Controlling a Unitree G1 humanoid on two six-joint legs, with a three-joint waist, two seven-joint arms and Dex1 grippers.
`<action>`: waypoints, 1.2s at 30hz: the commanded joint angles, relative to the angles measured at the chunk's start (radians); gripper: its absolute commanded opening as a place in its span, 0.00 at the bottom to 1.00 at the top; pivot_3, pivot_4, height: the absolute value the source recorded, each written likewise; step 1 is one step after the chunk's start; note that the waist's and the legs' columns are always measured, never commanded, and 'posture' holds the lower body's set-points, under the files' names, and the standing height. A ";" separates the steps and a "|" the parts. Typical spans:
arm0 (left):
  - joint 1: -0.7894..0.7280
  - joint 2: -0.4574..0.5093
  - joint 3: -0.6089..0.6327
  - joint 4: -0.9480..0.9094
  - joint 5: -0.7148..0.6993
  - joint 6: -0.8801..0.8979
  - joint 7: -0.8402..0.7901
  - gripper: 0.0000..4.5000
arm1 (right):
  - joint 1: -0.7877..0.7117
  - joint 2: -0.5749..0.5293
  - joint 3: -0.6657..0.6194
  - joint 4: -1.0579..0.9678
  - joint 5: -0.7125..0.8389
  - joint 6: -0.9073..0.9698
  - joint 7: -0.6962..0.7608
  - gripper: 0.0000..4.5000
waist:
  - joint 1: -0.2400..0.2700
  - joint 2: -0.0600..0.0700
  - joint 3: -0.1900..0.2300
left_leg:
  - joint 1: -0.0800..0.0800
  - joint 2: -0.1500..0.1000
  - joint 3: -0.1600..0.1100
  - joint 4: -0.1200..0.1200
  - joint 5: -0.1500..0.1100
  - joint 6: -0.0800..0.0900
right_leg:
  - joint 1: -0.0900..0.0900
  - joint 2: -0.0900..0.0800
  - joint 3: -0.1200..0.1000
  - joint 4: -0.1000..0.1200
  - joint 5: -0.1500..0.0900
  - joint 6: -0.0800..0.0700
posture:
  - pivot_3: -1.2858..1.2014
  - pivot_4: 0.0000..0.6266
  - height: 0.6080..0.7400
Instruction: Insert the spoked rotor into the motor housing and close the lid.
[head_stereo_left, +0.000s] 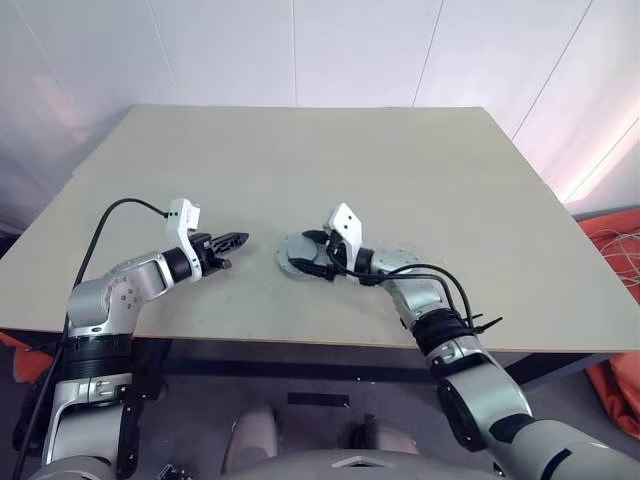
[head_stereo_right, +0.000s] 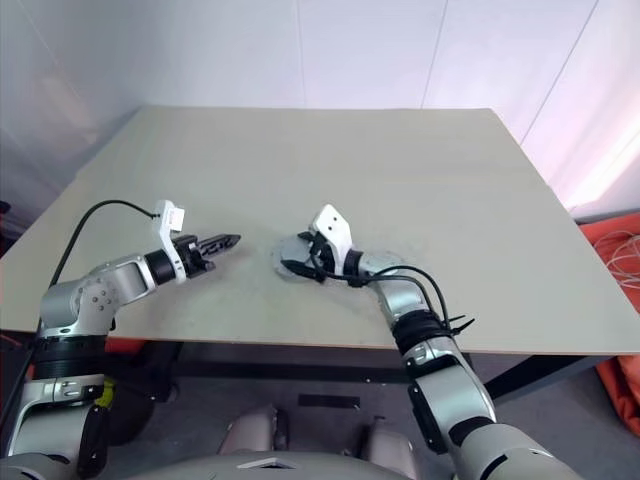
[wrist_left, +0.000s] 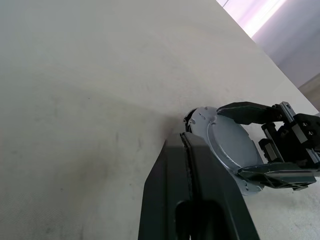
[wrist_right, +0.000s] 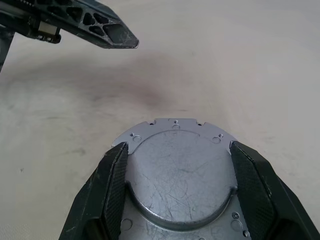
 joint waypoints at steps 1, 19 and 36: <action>-0.006 0.011 0.016 -0.036 -0.020 0.000 -0.004 0.00 | -0.050 0.010 -0.036 -0.033 0.038 0.019 -0.002 0.69 | 0.000 0.000 0.000 | 0.000 0.000 0.000 0.000 0.000 0.000 | 0.000 0.000 0.000 0.000 0.000 0.000 | 0.52 0.00 1.00; -0.007 0.010 0.015 -0.034 -0.017 -0.002 0.000 0.00 | -0.024 -0.002 0.011 0.095 -0.058 -0.080 -0.012 0.69 | 0.000 0.000 0.000 | 0.002 0.000 0.000 0.000 -0.001 0.002 | 0.002 0.000 0.000 0.000 0.000 0.000 | 0.52 0.00 1.00; -0.006 -0.009 0.007 -0.039 -0.019 -0.006 0.005 0.00 | -0.029 -0.060 0.034 0.105 -0.087 -0.063 0.018 0.69 | 0.005 0.000 0.000 | 0.006 -0.001 0.000 0.000 -0.002 0.004 | 0.006 -0.001 0.001 -0.001 0.000 0.000 | 0.52 0.00 1.00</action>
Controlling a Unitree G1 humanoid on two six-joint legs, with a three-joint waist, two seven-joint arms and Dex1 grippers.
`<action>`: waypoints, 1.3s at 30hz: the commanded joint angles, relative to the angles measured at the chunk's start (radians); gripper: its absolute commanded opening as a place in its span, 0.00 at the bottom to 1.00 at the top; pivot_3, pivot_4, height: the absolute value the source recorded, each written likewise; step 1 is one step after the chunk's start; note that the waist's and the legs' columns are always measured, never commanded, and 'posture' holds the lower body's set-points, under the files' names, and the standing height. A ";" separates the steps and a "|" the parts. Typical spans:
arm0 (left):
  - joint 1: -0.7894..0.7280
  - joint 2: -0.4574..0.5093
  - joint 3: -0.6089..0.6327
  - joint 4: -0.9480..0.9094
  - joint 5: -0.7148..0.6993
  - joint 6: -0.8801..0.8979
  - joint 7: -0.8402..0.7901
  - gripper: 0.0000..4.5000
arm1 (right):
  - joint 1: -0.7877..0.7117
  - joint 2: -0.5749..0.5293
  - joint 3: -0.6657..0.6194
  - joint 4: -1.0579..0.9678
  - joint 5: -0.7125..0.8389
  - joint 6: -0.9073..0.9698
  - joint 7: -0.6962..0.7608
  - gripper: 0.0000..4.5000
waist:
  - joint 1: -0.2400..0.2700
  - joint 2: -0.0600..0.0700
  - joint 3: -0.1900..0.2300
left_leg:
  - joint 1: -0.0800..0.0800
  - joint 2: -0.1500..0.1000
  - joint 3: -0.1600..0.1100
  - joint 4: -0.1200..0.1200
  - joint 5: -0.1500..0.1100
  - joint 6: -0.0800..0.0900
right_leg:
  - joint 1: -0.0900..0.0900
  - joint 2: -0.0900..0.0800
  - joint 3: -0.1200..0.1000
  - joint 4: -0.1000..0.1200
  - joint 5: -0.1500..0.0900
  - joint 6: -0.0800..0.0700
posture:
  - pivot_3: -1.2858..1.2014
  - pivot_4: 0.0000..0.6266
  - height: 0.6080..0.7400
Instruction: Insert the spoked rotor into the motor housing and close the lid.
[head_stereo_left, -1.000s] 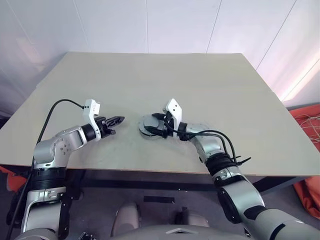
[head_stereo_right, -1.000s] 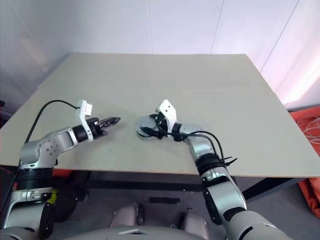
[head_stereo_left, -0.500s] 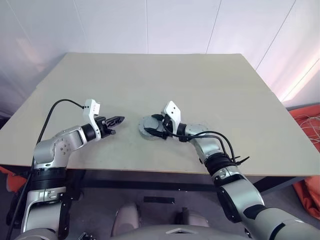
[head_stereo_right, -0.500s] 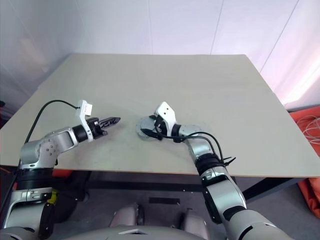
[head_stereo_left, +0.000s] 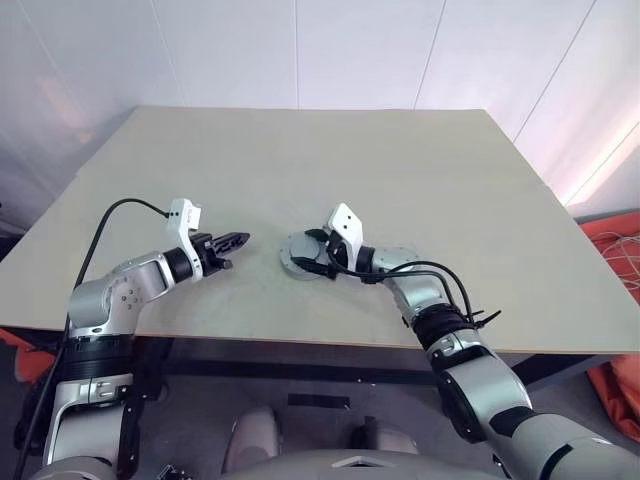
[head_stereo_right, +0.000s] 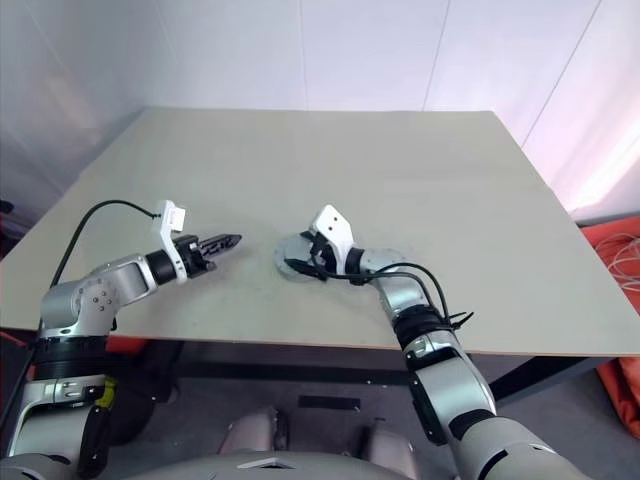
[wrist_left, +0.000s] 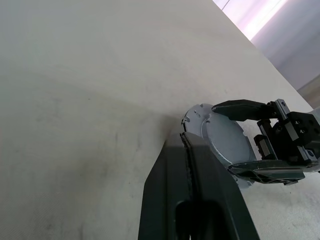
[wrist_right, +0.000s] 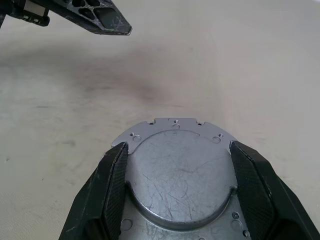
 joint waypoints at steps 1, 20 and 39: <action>-0.007 -0.003 0.008 -0.035 -0.018 -0.006 0.000 0.00 | 0.004 -0.037 0.010 0.020 -0.030 0.028 0.011 0.69 | 0.000 0.000 0.000 | 0.000 0.000 0.000 0.000 0.000 0.000 | 0.000 0.000 0.000 0.000 0.000 0.000 | 0.52 0.00 1.00; -0.160 -0.248 -0.083 0.143 -0.071 0.092 0.052 0.00 | 0.009 -0.042 0.018 0.008 -0.030 0.038 0.003 0.69 | 0.001 0.000 0.000 | -0.001 -0.001 0.000 0.000 -0.001 0.001 | 0.001 -0.001 0.000 -0.002 0.000 0.000 | 0.52 0.00 1.00; -0.280 -0.251 -0.155 0.398 0.065 0.161 0.110 0.00 | 0.030 -0.057 -0.001 -0.052 -0.018 0.083 -0.030 0.69 | 0.006 0.001 -0.001 | 0.004 -0.001 0.000 -0.001 -0.001 0.002 | 0.007 -0.001 0.000 -0.005 0.000 0.000 | 0.52 0.00 1.00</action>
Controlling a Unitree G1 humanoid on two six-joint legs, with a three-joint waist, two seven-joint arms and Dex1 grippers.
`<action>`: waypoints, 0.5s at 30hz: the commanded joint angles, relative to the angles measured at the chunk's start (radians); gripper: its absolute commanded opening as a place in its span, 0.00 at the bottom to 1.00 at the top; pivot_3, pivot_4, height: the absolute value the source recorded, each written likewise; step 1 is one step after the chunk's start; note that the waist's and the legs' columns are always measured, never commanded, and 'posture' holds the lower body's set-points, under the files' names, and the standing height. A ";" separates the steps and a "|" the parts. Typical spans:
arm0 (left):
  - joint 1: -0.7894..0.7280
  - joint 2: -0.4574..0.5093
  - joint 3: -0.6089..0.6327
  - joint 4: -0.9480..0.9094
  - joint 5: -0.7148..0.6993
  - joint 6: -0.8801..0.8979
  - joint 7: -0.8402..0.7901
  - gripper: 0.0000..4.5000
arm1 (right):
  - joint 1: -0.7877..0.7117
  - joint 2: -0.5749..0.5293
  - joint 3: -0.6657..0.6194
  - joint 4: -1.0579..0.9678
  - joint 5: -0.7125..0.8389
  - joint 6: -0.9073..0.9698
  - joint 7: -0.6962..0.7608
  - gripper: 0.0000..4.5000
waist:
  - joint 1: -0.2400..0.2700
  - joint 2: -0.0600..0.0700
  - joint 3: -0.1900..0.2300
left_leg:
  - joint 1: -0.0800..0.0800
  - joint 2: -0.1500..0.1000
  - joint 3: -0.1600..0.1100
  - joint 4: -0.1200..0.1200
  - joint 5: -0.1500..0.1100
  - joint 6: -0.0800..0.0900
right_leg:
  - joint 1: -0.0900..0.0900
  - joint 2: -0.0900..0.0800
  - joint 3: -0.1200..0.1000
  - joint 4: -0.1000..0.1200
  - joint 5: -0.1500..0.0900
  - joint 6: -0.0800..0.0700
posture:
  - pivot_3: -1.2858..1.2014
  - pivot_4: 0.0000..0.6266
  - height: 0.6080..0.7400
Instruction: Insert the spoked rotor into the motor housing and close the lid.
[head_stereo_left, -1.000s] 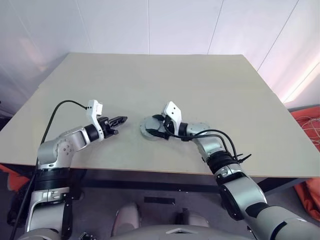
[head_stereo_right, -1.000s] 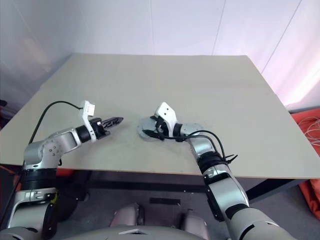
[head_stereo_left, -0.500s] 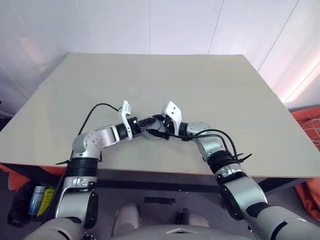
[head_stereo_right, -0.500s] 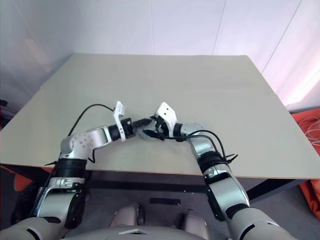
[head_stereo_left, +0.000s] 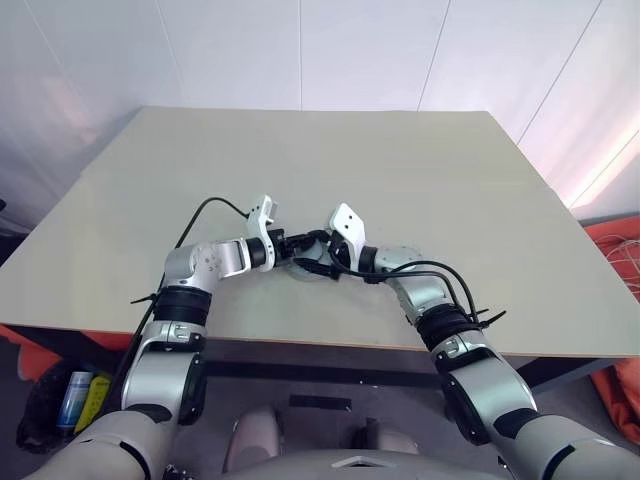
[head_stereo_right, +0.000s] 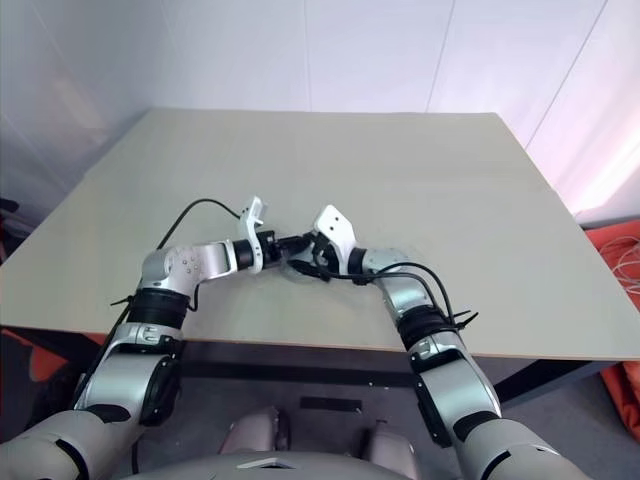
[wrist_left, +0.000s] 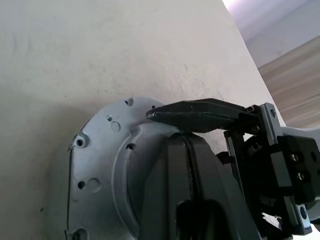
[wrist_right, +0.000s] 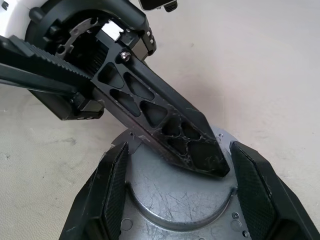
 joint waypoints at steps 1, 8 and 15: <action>0.014 0.013 -0.015 0.030 0.021 0.050 -0.002 0.00 | 0.015 -0.040 -0.013 -0.004 -0.011 0.031 -0.002 0.69 | 0.000 0.000 0.000 | 0.000 0.000 0.000 0.000 0.000 0.000 | 0.000 0.000 0.000 0.000 0.000 0.000 | 0.52 0.00 1.00; 0.016 0.017 -0.007 0.022 0.023 0.071 -0.016 0.00 | 0.029 -0.055 -0.005 -0.052 -0.008 0.028 0.025 1.00 | -0.001 0.000 -0.001 | -0.001 0.000 0.000 -0.001 -0.003 0.004 | 0.002 0.000 0.000 -0.007 0.000 0.000 | 0.52 0.00 1.00; 0.011 0.017 -0.004 0.033 0.030 0.067 -0.018 0.00 | 0.017 -0.093 -0.022 -0.102 -0.004 0.052 0.018 1.00 | -0.004 0.000 -0.001 | -0.001 0.000 0.001 -0.002 -0.003 0.004 | 0.002 0.000 -0.001 -0.008 0.000 0.000 | 0.52 0.00 1.00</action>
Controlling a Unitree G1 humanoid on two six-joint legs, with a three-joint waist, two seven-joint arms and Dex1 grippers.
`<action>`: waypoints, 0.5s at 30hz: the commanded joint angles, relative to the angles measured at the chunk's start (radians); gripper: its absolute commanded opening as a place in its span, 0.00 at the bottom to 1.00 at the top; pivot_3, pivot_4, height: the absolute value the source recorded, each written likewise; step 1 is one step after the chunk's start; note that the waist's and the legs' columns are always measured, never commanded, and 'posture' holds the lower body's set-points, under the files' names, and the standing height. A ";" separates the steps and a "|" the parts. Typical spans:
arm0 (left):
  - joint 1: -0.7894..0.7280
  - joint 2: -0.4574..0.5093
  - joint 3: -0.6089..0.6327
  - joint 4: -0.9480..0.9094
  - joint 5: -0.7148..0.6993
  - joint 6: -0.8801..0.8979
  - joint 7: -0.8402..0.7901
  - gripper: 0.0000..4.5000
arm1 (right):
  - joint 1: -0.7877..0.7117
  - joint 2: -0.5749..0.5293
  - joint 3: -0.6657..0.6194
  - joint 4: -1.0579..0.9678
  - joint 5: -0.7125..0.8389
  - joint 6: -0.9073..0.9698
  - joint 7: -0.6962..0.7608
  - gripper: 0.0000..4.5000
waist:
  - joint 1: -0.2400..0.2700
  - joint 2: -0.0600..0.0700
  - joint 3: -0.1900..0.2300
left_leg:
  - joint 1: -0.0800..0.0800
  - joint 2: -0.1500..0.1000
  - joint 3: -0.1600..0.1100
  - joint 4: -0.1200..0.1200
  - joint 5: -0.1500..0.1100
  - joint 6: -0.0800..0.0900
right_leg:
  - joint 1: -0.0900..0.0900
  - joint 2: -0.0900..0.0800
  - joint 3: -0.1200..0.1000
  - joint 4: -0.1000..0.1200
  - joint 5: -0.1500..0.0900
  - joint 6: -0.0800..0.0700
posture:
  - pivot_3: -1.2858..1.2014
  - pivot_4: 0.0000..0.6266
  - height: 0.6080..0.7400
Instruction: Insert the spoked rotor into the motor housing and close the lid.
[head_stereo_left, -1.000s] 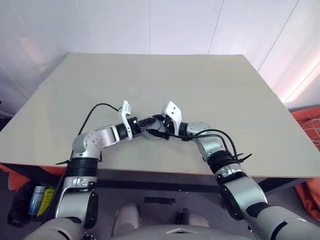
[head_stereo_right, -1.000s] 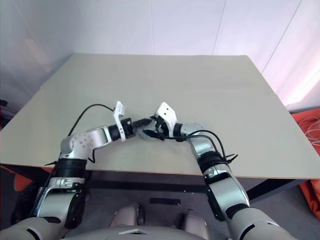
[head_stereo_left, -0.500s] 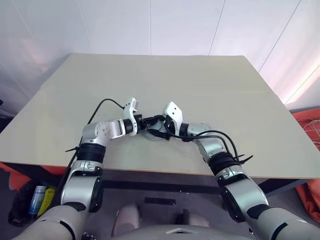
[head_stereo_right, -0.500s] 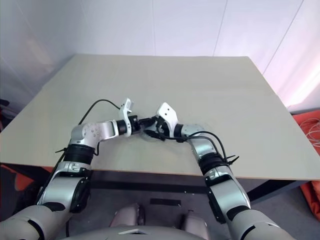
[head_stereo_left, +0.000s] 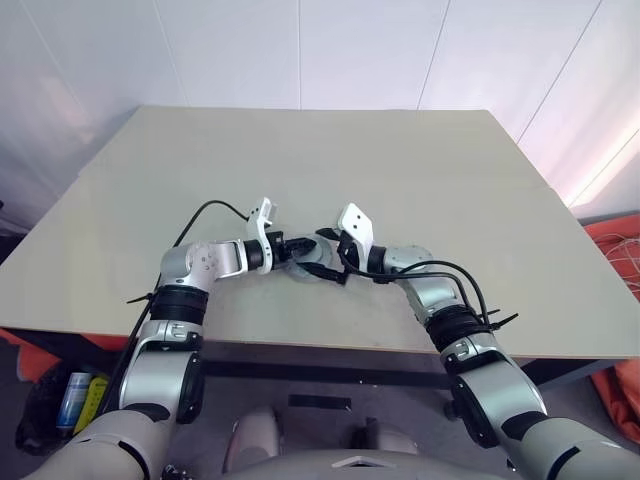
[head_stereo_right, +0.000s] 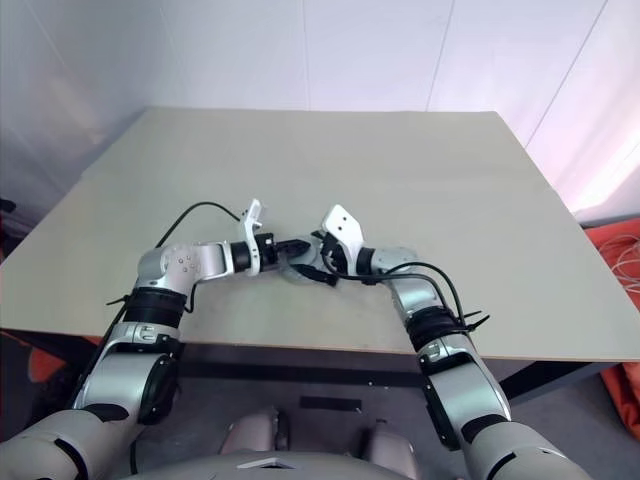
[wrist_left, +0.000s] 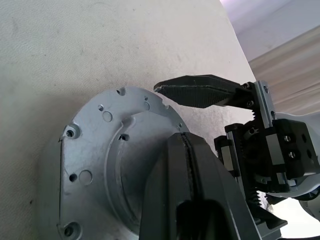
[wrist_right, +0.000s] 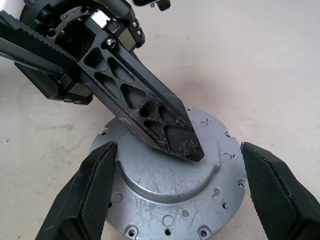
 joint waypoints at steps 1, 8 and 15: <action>0.010 0.007 -0.015 0.034 0.033 0.021 0.017 0.00 | -0.009 -0.055 -0.025 -0.056 -0.012 0.036 -0.019 1.00 | 0.001 0.000 0.000 | 0.000 0.000 0.000 0.000 0.000 0.000 | 0.000 0.000 0.000 0.000 0.000 0.000 | 0.52 0.00 1.00; -0.006 0.005 -0.008 0.062 0.035 0.010 0.012 0.00 | -0.019 -0.185 -0.081 -0.209 0.046 0.143 0.058 1.00 | 0.011 0.000 0.001 | -0.002 -0.001 0.001 0.000 0.000 0.000 | 0.001 0.000 0.001 -0.001 0.000 0.000 | 0.52 0.00 1.00; -0.029 0.001 -0.005 0.087 0.042 -0.002 0.004 0.00 | -0.079 -0.225 -0.217 -0.279 0.188 0.506 0.006 1.00 | -0.002 0.000 0.001 | -0.002 0.001 0.001 -0.002 0.001 0.000 | -0.002 0.001 0.001 -0.001 0.000 0.000 | 0.52 0.00 1.00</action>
